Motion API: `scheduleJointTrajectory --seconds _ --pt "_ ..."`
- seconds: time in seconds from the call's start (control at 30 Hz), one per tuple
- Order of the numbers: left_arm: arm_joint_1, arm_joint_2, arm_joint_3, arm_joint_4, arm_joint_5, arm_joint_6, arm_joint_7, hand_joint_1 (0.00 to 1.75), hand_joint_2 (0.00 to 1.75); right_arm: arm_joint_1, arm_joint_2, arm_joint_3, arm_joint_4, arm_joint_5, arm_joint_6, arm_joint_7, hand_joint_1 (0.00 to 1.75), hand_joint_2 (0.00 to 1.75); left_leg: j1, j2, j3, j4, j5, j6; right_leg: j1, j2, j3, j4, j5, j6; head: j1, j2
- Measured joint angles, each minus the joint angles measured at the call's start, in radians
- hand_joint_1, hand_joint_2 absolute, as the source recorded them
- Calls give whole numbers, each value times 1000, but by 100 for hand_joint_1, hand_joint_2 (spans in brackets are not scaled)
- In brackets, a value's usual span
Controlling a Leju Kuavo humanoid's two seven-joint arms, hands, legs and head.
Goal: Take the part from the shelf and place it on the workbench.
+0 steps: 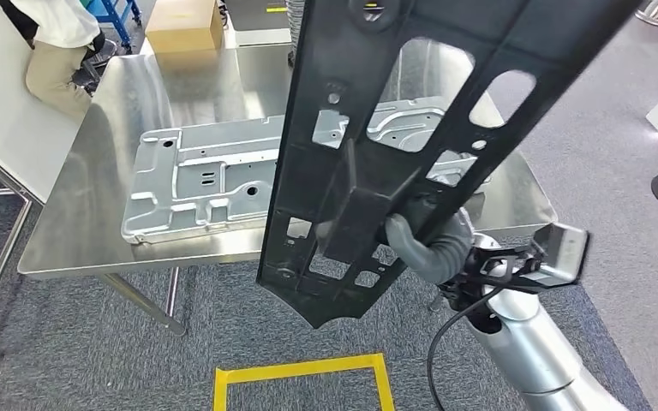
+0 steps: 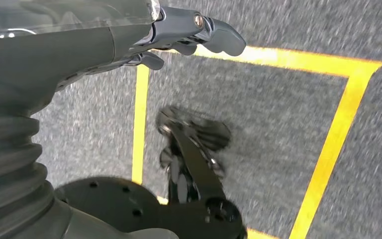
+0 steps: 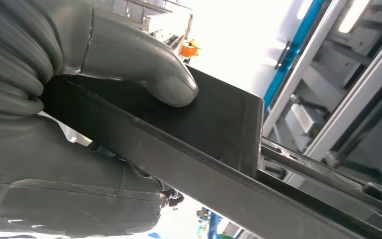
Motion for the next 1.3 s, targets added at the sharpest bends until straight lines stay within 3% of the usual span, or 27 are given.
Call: scheduleJointTrajectory --seconds 0.07,0.13,0.23,0.3,0.33,0.4,0.43,0.47,0.5,0.57,0.6,0.63,0.7,0.8,0.83,0.9,0.93,0.97,1.0,1.03,1.1,1.13,1.2,1.3 --pt "3 0 0 0 0 0 0 0 175 -3 -6 -8 -22 -17 17 20 175 175 -1 -2 31 -138 105 8 1 3 27 2 -20 5 0 0" --pt "3 0 0 0 1 0 1 0 175 -6 -9 -10 -29 -23 30 30 175 175 -4 -3 51 -224 162 19 4 7 39 7 -39 14 0 0" --pt "2 -1 0 0 0 -2 0 0 175 -5 -14 -16 -38 -17 42 27 175 175 -4 -4 61 -238 170 34 6 10 45 8 -58 31 0 0" --pt "0 -3 0 0 -1 -5 -2 0 175 -3 -21 -26 -47 -5 52 18 175 175 0 -4 74 -248 168 45 4 5 32 47 -82 42 4 0" --pt "-1 -3 0 0 -2 -7 -3 0 175 -1 -24 -30 -52 0 54 16 175 175 2 -3 81 -252 165 49 2 2 5 99 -105 48 5 0" --pt "-2 -3 0 0 -5 -10 -5 0 175 8 -29 -33 -60 7 56 14 175 175 1 -3 91 -254 154 54 -3 -1 -84 240 -150 59 8 0" --pt "-2 -2 0 0 -6 -12 -5 0 175 16 -32 -36 -62 9 56 14 175 175 1 -3 97 -254 148 54 -6 -2 -124 291 -155 62 8 0" --pt "-2 -2 0 0 -7 -13 -5 0 175 23 -35 -39 -65 12 56 14 175 175 1 -4 104 -254 141 54 -8 -2 -147 308 -140 63 8 0" --pt "0 -2 0 0 -8 -14 -5 0 175 30 -38 -43 -69 16 57 14 175 175 1 -4 113 -254 134 53 -10 -3 -148 279 -102 63 8 0" --pt "1 -4 0 0 -9 -14 -3 0 175 37 -41 -54 -80 27 60 13 175 175 1 -5 134 -254 117 48 -9 -8 -103 138 -3 55 9 0" --pt "1 -4 0 0 -9 -14 -2 0 175 39 -42 -57 -86 34 62 11 175 175 -1 -5 142 -254 109 43 -6 -11 -79 71 30 49 9 0" --pt "0 -5 0 0 -9 -13 0 0 175 41 -43 -60 -91 39 63 11 175 175 -2 -5 146 -254 103 38 -3 -13 -64 31 44 42 9 0" --pt "-3 -6 0 0 -6 -8 5 0 175 45 -43 -63 -100 50 64 10 175 175 -4 -4 152 -257 94 26 4 -13 -58 13 37 30 8 0" --pt "-5 -6 1 0 -4 -3 8 0 175 48 -44 -67 -114 67 59 11 175 175 -4 -1 148 -232 69 12 -5 -9 -41 -2 32 12 6 0" --pt "-5 -6 1 0 -3 -3 8 0 175 49 -43 -69 -118 76 55 13 175 175 -4 -2 127 -187 47 9 -7 -9 -32 -6 29 6 5 0" --pt "-4 -7 1 0 -2 -2 7 0 175 52 -43 -73 -123 103 37 18 175 175 -2 -2 51 -48 -5 5 -4 -9 -20 -7 19 -2 3 0" --pt "-3 -7 1 0 -1 -2 6 0 175 55 -43 -77 -124 121 24 21 175 175 -2 -2 13 9 -18 3 -2 -9 -14 -6 14 -4 3 0" --pt "-1 -8 1 0 0 -1 3 0 175 58 -43 -81 -125 143 8 25 175 175 -1 -2 -10 35 -11 2 0 -7 -8 -5 8 -4 3 0" --pt "-1 -8 2 0 2 0 0 0 175 60 -44 -87 -126 169 -11 29 175 175 -1 -2 -14 20 17 3 1 -5 -1 -3 1 -4 3 0" --pt "0 -8 4 0 4 0 -5 0 175 60 -44 -95 -127 202 -36 34 175 175 -2 -2 1 -34 63 6 1 -4 7 0 -6 -3 3 0" --pt "0 -8 7 0 7 0 -13 0 175 59 -45 -119 -126 304 -106 47 175 175 -5 -4 53 -171 141 17 4 -1 19 5 -22 2 4 0" --pt "-1 -8 9 0 8 1 -15 0 175 58 -46 -135 -124 366 -144 54 175 175 -7 -4 70 -216 160 23 5 -1 21 7 -27 7 4 0" --pt "-1 -8 14 0 10 0 -19 0 175 53 -50 -170 -108 504 -215 77 175 175 -12 -6 79 -241 159 30 5 0 18 8 -30 16 5 0" --pt "-2 -11 20 0 9 -4 -24 0 175 35 -60 -223 -64 716 -297 124 175 175 -4 -7 88 -258 160 43 4 -2 11 28 -49 32 7 0"
